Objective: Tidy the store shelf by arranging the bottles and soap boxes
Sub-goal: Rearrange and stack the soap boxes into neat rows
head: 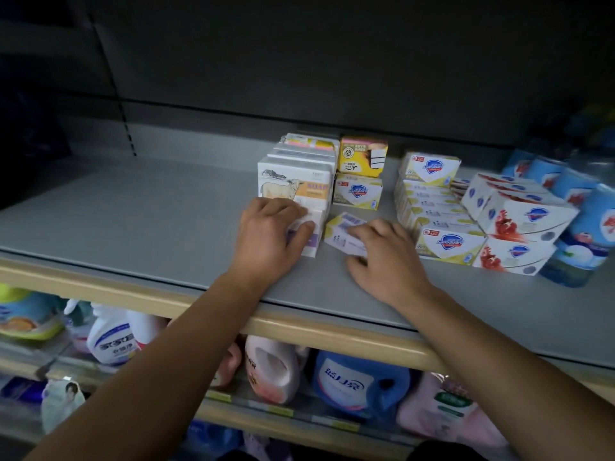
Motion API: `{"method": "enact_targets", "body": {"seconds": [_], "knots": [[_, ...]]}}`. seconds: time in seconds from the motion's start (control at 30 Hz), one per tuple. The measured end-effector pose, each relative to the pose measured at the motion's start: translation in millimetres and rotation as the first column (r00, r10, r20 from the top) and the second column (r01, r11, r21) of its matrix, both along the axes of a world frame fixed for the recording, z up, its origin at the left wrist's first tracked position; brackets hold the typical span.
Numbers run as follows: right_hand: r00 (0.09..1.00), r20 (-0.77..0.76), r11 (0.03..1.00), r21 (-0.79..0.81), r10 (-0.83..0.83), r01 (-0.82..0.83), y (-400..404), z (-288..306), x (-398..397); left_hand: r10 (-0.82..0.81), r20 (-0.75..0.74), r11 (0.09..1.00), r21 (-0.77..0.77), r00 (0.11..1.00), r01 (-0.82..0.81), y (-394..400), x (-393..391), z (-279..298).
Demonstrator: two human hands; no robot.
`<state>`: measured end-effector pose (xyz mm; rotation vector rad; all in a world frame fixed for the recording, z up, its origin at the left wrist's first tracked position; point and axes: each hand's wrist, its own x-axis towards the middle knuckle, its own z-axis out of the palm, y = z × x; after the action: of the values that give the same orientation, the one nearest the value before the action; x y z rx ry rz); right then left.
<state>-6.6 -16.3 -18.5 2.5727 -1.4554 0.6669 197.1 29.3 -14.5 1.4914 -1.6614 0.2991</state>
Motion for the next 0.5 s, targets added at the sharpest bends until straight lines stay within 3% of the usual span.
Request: {"method": "enact_targets", "body": {"seconds": [0.13, 0.33, 0.4, 0.5], "knots": [[0.958, 0.276, 0.993, 0.064, 0.076, -0.097, 23.8, -2.6, -19.6, 0.009, 0.035, 1.0, 0.029, 0.999, -0.01, 0.9, -0.9, 0.0], [0.945, 0.32, 0.97, 0.204, 0.064, -0.135, 36.7, 0.8, -37.6, 0.048, 0.156, 0.996, 0.071, 0.987, -0.059, 7.0, -4.2, 2.0], [0.892, 0.448, 0.952, 0.246, 0.053, -0.18, 43.2, 3.1, -45.4, 0.043, 0.156, 0.995, 0.08, 0.987, -0.056, 11.2, -8.0, 5.4], [0.723, 0.69, 0.905, 0.334, -0.044, -0.263, 50.5, 6.3, -56.5, -0.072, 0.059, 0.995, 0.067, 0.996, 0.068, 24.2, -25.8, 6.6]]}}
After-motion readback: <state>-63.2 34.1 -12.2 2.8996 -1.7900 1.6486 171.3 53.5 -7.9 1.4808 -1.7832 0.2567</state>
